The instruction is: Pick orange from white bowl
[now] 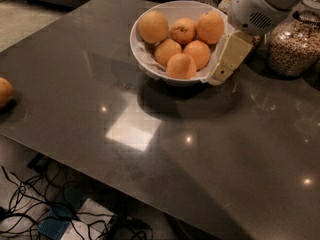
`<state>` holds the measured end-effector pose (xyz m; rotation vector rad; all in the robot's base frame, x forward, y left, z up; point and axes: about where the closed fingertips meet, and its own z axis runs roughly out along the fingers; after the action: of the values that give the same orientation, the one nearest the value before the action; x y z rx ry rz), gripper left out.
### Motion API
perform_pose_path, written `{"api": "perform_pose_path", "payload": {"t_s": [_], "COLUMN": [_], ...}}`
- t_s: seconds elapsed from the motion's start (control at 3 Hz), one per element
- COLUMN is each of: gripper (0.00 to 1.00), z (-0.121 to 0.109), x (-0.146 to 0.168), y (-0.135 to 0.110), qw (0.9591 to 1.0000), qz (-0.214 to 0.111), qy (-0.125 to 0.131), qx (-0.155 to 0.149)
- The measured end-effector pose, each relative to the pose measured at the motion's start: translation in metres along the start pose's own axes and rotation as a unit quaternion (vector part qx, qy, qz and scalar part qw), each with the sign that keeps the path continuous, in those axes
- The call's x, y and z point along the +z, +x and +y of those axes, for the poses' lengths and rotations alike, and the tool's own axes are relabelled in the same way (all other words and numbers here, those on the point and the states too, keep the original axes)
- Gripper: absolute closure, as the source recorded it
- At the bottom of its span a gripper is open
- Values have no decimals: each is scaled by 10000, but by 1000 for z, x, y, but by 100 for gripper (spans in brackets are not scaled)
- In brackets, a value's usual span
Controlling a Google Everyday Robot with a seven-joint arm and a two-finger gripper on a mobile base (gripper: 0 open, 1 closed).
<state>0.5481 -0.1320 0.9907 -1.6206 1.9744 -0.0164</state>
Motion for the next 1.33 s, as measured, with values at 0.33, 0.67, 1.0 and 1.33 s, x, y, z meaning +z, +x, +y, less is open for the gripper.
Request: {"api": "perform_pose_path", "payload": {"t_s": [0.33,0.67,1.0,1.33], "gripper": [0,0,0,0], "z": [0,-12,-48,-84], "x": [0,9,28,50], "y": [0,-2,-14,-30], "qw": [10000,9995,9963,9916], "qz": [0,-178,-510,-833], "qy": [0,89,356,629], "qx": [0,238,595,761]}}
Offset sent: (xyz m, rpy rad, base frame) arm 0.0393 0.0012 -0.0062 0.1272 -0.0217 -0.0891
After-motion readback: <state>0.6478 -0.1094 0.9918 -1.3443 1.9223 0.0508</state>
